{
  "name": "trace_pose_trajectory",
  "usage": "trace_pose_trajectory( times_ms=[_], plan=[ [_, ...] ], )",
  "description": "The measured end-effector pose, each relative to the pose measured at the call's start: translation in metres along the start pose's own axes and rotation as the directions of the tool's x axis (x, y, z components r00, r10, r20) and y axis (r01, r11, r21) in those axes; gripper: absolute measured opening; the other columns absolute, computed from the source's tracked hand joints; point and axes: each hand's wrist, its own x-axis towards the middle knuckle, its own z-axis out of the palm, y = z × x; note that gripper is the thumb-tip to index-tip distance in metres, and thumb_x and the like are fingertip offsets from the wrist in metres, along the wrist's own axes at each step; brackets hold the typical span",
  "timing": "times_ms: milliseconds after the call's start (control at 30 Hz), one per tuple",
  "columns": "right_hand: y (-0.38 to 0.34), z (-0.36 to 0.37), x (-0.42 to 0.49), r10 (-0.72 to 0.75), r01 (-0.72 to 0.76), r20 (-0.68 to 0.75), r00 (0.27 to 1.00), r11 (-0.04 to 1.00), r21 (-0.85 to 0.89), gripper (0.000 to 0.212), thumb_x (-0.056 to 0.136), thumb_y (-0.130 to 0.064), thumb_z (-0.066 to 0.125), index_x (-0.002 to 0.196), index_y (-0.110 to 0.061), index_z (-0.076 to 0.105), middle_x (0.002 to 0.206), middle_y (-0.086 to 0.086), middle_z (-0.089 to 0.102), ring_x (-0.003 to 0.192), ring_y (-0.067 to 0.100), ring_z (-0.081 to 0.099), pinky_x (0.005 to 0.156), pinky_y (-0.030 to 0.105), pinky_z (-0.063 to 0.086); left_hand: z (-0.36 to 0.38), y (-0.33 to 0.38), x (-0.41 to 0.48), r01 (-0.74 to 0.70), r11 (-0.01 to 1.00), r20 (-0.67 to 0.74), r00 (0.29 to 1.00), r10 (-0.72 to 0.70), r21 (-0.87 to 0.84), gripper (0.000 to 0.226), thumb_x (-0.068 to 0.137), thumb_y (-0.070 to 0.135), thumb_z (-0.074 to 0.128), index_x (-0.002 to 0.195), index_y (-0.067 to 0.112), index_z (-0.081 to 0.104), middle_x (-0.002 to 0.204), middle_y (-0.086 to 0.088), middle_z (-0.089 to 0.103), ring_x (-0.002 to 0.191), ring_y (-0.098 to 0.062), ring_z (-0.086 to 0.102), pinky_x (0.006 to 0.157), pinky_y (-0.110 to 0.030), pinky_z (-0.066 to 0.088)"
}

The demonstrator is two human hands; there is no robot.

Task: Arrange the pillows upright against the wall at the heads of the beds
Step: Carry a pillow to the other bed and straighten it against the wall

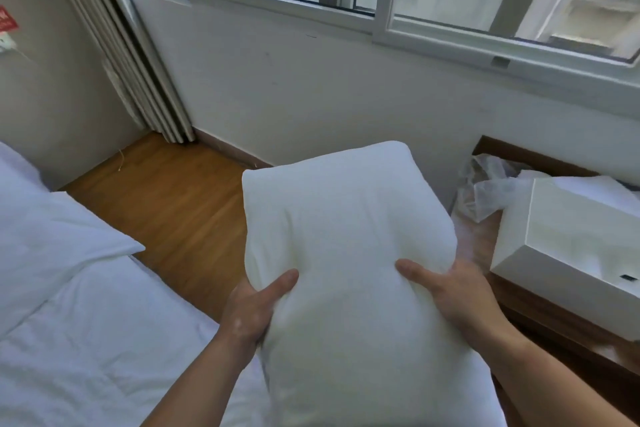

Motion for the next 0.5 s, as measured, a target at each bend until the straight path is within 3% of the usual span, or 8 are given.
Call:
trace_pose_trajectory(
  times_ms=[167, 267, 400, 500],
  plan=[
    [-0.033, 0.012, 0.079, 0.008, -0.005, 0.052, 0.999, 0.998, -0.056, 0.025, 0.074, -0.041, 0.089, 0.087, -0.029, 0.071, 0.083, -0.013, 0.076, 0.075, 0.012, 0.073, 0.065, 0.032, 0.057, 0.008, 0.038, 0.045, 0.009, 0.999, -0.095, 0.995, -0.013, -0.036, 0.082, 0.046, 0.064, 0.089, 0.116, 0.026, 0.075, 0.108, 0.003, 0.082, 0.102, -0.025, 0.076, 0.097, -0.052, 0.059],
    [-0.051, 0.036, 0.123, 0.013, -0.005, 0.094, 0.995, 0.997, -0.082, 0.037, 0.071, -0.044, 0.091, 0.100, -0.026, 0.077, 0.089, -0.011, 0.080, 0.080, 0.017, 0.077, 0.074, 0.037, 0.060, 0.000, 0.052, 0.077, 0.008, 0.998, -0.156, 0.988, -0.017, -0.056, 0.082, 0.046, 0.066, 0.088, 0.116, 0.026, 0.075, 0.107, 0.004, 0.082, 0.102, -0.025, 0.076, 0.097, -0.052, 0.060],
    [-0.088, 0.083, 0.180, -0.015, 0.030, 0.170, 0.985, 0.996, -0.082, 0.030, 0.074, -0.038, 0.090, 0.098, -0.026, 0.078, 0.081, -0.016, 0.081, 0.067, 0.008, 0.077, 0.069, 0.036, 0.060, -0.025, 0.075, 0.128, -0.005, 0.994, -0.206, 0.978, -0.017, -0.109, 0.083, 0.047, 0.067, 0.088, 0.118, 0.027, 0.074, 0.109, 0.006, 0.082, 0.103, -0.023, 0.076, 0.099, -0.051, 0.058],
    [-0.115, 0.116, 0.210, -0.034, 0.055, 0.208, 0.978, 0.994, -0.097, 0.029, 0.074, -0.039, 0.090, 0.097, -0.027, 0.079, 0.083, -0.017, 0.081, 0.070, 0.009, 0.078, 0.073, 0.038, 0.061, -0.048, 0.099, 0.158, -0.011, 0.992, -0.227, 0.974, -0.019, -0.128, 0.080, 0.046, 0.066, 0.088, 0.114, 0.025, 0.076, 0.106, 0.005, 0.083, 0.102, -0.023, 0.076, 0.098, -0.050, 0.059]
  ],
)
